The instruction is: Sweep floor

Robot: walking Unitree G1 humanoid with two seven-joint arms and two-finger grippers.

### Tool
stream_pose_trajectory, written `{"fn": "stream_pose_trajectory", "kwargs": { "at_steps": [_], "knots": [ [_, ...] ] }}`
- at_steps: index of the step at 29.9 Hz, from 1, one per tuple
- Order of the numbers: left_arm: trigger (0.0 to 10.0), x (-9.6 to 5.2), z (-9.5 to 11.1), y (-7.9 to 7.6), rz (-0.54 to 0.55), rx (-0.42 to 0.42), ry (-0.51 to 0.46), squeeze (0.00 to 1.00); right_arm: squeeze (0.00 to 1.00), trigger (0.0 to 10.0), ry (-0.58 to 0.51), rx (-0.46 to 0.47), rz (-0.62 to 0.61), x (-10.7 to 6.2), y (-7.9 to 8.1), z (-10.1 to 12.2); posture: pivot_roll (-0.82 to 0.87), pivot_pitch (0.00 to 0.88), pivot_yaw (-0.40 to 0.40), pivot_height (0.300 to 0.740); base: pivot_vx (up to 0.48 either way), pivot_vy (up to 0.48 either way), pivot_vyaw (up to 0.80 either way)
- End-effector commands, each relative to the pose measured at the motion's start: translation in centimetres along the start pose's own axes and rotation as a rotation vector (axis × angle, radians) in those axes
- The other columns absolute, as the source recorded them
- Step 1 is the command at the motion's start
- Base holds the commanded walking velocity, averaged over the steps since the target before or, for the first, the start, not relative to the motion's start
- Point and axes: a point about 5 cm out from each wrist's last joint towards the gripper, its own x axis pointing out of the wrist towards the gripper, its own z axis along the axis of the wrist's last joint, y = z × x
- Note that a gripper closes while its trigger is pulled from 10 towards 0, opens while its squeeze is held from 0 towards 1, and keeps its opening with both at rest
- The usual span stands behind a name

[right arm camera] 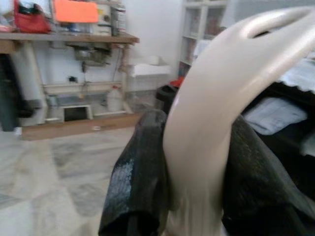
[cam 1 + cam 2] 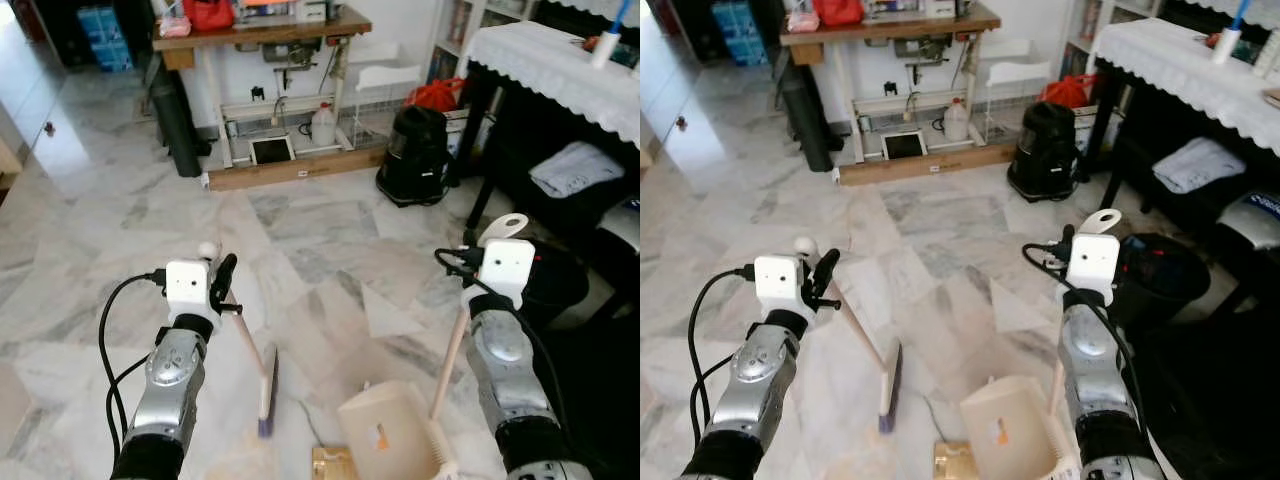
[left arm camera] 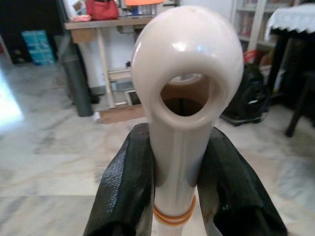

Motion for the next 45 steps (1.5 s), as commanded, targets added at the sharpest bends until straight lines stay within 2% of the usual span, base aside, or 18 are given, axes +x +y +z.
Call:
{"fn": "stream_pose_trajectory", "kwargs": {
  "at_steps": [1,11,17,29,39,45],
  "knots": [
    [10.0,0.3,0.7,0.4,-0.008,0.021,-0.031,0.00,0.00,10.0,-0.046,0.039,-0.023,0.2,-0.1,1.1,-0.23,0.000,0.071,0.740,0.000,0.000,0.00],
    [10.0,1.4,1.2,0.7,-0.057,0.040,-0.028,0.00,0.00,10.0,-0.054,0.037,-0.041,0.0,0.4,1.1,-0.28,0.000,0.147,0.740,0.000,0.000,0.00],
    [10.0,2.0,1.5,0.9,-0.077,0.050,-0.032,0.00,0.00,10.0,-0.014,0.029,-0.029,-0.3,0.7,0.4,-0.29,0.000,0.169,0.740,0.000,0.000,0.00],
    [10.0,2.1,1.5,0.8,-0.085,0.048,-0.031,0.00,0.00,10.0,0.045,0.007,0.061,-0.3,1.3,-0.1,-0.27,0.000,0.161,0.740,0.000,0.000,0.00],
    [10.0,2.5,1.9,0.6,-0.077,0.045,-0.041,0.00,0.00,10.0,0.068,0.020,0.121,-0.2,1.7,0.1,-0.20,0.000,0.134,0.740,0.000,0.000,0.00],
    [10.0,2.1,1.6,0.8,-0.056,0.040,-0.040,0.00,0.00,10.0,0.103,0.015,0.169,-0.4,1.5,-0.3,-0.19,0.000,0.105,0.740,0.000,0.000,0.00]
  ]
}}
